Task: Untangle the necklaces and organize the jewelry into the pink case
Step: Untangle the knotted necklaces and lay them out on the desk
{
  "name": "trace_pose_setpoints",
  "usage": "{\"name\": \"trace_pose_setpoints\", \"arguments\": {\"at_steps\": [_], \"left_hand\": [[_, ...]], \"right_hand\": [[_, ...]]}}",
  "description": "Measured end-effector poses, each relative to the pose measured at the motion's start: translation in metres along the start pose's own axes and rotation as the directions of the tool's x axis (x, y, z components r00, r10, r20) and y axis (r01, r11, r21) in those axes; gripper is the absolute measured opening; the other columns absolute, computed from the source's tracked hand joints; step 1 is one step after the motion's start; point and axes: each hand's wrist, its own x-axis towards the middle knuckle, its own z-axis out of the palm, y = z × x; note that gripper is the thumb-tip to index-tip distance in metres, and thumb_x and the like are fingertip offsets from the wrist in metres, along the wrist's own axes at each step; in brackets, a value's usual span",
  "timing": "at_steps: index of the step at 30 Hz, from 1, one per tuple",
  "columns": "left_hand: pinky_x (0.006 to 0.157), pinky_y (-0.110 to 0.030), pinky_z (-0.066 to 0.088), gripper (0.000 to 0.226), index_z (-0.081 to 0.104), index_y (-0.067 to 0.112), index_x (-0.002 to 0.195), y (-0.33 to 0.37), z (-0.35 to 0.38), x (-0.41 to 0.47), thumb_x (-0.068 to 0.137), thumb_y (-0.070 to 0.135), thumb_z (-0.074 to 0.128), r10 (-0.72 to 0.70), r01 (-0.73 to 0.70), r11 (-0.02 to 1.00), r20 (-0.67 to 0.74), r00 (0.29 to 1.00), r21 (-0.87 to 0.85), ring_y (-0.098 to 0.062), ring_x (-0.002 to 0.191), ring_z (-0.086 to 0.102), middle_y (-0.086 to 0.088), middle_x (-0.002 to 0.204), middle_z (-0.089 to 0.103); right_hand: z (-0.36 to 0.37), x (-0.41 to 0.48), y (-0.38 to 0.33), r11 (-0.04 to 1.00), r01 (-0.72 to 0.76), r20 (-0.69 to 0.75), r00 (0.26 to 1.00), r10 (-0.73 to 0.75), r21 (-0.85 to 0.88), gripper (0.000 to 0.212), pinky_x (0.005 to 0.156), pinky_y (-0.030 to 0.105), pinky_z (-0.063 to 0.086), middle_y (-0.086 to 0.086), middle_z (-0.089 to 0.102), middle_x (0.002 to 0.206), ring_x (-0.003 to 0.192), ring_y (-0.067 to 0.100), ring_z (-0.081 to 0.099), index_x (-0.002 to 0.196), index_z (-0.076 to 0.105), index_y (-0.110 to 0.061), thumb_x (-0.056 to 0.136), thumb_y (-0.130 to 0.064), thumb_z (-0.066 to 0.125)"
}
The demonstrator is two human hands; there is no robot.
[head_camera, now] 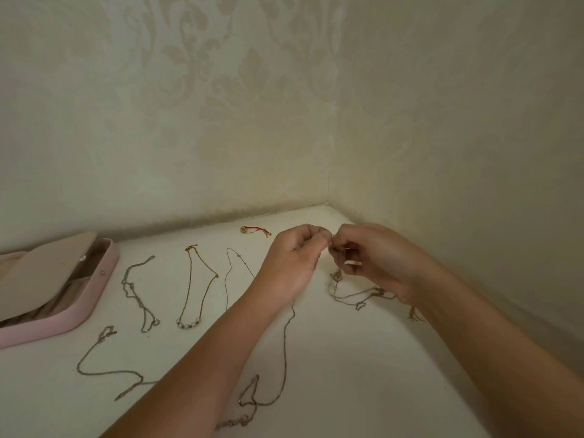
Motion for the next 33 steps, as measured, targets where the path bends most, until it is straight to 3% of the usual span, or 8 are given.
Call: {"name": "trace_pose_setpoints", "arguments": {"at_steps": [3,6,12,15,20,24,27,33], "left_hand": [[0.042,-0.021,0.021,0.023,0.063,0.017,0.078,-0.003,-0.001,0.001,0.097,0.027,0.054,-0.098,0.099,0.995,0.071,0.993,-0.006,-0.010,0.043,0.022,0.009,0.047,0.029],[0.041,-0.020,0.019,0.022,0.066,0.012,0.084,-0.006,-0.003,0.003,0.097,0.027,0.055,-0.143,0.144,0.990,0.068,0.987,-0.001,-0.010,0.043,0.022,0.008,0.048,0.027],[0.039,-0.020,0.018,0.019,0.073,0.012,0.099,-0.005,-0.006,0.001,0.093,0.026,0.061,-0.097,0.102,0.992,0.062,0.993,-0.072,-0.009,0.042,0.019,0.004,0.053,0.024],[0.040,-0.021,0.016,0.014,0.077,0.016,0.092,-0.004,-0.007,-0.002,0.085,0.026,0.071,-0.085,0.090,0.988,0.045,0.995,-0.129,-0.010,0.043,0.017,0.002,0.055,0.024],[0.041,-0.020,0.016,0.007,0.078,0.020,0.085,-0.002,-0.006,-0.003,0.081,0.024,0.074,-0.090,0.088,0.976,0.000,0.996,-0.197,-0.009,0.044,0.016,0.008,0.050,0.024],[0.040,-0.019,0.016,0.008,0.074,0.018,0.078,-0.002,-0.006,0.000,0.084,0.020,0.070,-0.150,0.144,0.963,-0.009,0.989,-0.227,-0.009,0.044,0.017,0.007,0.053,0.023],[0.039,-0.019,0.016,0.017,0.063,0.017,0.070,-0.003,-0.005,0.000,0.087,0.015,0.063,-0.193,0.190,0.959,0.004,0.981,-0.209,-0.008,0.043,0.019,0.006,0.054,0.023],[0.037,-0.017,0.015,0.009,0.068,0.015,0.081,0.001,-0.008,0.001,0.088,0.018,0.064,-0.182,0.185,0.950,0.035,0.983,-0.251,-0.007,0.042,0.017,0.008,0.053,0.021]], "right_hand": [[0.006,0.004,0.002,0.991,0.033,-0.183,0.981,-0.057,-0.132,0.026,0.060,0.028,0.037,0.000,0.049,0.057,0.058,0.015,0.044,0.058,0.047,-0.010,0.084,-0.009,0.050],[0.008,0.006,0.006,0.982,0.040,-0.242,0.967,-0.085,-0.185,0.038,0.062,0.030,0.037,-0.001,0.050,0.054,0.057,0.016,0.044,0.049,0.047,-0.012,0.086,-0.012,0.051],[-0.009,0.004,0.005,0.986,0.037,-0.031,0.999,-0.032,0.161,0.014,0.065,0.022,0.045,-0.002,0.063,0.070,0.061,0.007,0.051,0.076,0.070,-0.010,0.087,-0.014,0.063],[-0.015,0.005,0.005,0.987,0.042,0.016,0.999,-0.045,0.153,0.011,0.067,0.019,0.047,-0.003,0.063,0.068,0.062,0.006,0.054,0.088,0.071,-0.008,0.082,-0.014,0.065],[-0.015,0.005,0.004,0.985,0.046,0.056,0.997,-0.056,0.166,0.019,0.066,0.019,0.047,-0.004,0.061,0.070,0.064,0.006,0.054,0.084,0.070,-0.008,0.074,-0.023,0.066],[-0.015,0.006,0.003,0.907,-0.037,0.073,0.997,0.007,0.419,0.015,0.070,0.030,0.044,0.002,0.057,0.074,0.067,0.014,0.055,0.065,0.059,-0.013,0.074,-0.021,0.067],[-0.013,0.006,0.003,0.879,-0.054,0.096,0.995,0.009,0.474,0.021,0.074,0.032,0.041,0.001,0.057,0.073,0.074,0.016,0.056,0.059,0.054,-0.016,0.075,-0.024,0.065],[-0.013,0.009,0.006,0.897,-0.006,0.012,1.000,0.002,0.442,0.014,0.073,0.027,0.037,-0.007,0.054,0.059,0.065,0.008,0.053,0.076,0.076,-0.018,0.075,-0.027,0.066]]}}
